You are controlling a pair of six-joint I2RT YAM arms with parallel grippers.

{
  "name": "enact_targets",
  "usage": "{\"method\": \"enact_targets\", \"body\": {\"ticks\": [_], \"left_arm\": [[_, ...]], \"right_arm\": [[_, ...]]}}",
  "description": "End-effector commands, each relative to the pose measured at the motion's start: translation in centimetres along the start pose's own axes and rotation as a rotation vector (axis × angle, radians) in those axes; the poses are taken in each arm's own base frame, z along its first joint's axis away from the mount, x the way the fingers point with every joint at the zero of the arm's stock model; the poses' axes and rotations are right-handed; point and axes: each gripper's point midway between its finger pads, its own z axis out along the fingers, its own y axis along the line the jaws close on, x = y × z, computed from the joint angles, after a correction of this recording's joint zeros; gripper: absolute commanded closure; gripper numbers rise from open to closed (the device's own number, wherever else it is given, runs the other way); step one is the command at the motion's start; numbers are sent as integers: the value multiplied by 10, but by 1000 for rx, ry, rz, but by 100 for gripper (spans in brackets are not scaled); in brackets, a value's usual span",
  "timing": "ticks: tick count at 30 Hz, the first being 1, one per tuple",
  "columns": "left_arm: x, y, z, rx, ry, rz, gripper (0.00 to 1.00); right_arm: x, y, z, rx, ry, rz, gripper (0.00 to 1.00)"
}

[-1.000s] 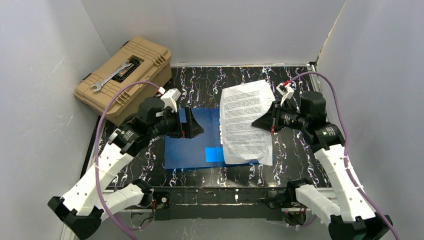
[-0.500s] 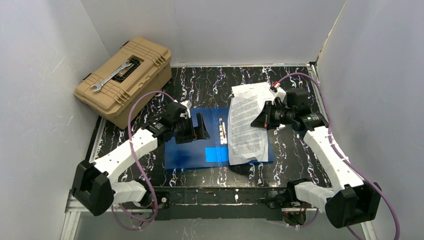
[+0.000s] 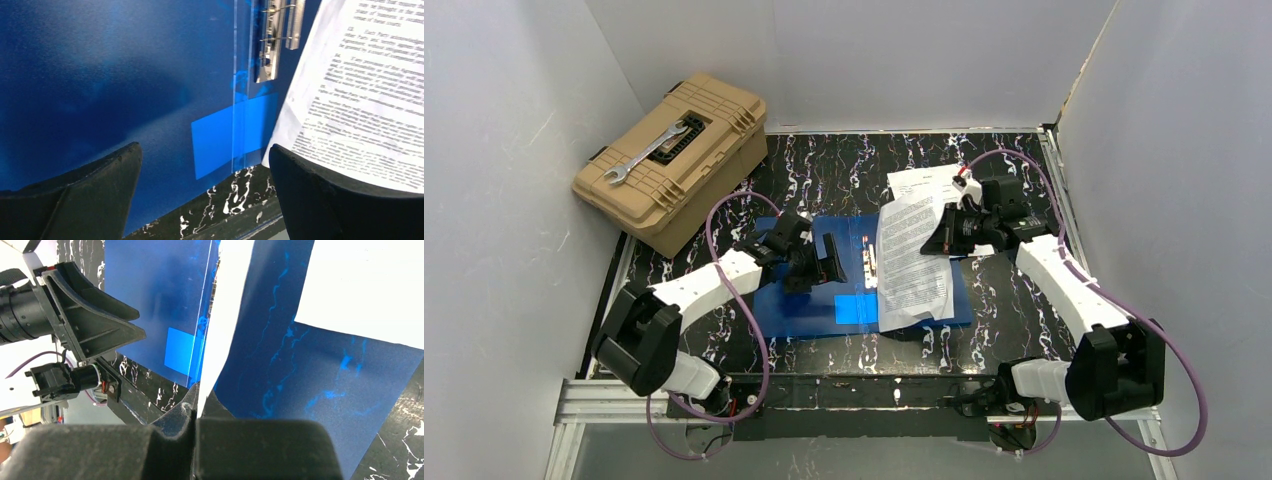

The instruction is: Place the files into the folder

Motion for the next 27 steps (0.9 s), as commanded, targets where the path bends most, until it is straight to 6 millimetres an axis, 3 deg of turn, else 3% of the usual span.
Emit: {"method": "enact_targets", "body": {"ticks": [1, 11, 19, 27], "left_arm": [[1, 22, 8, -86, -21, -19, 4], [6, 48, 19, -179, -11, -24, 5], [5, 68, 19, -250, -14, -40, 7], [3, 72, 15, -254, -29, -36, 7]], "right_arm": [[-15, -5, 3, -6, -45, -15, 99], [-19, -25, 12, -23, -57, 3, 99], [-21, -20, 21, -117, -32, -35, 99], [-22, -14, 19, -147, -5, -53, 99]]}}
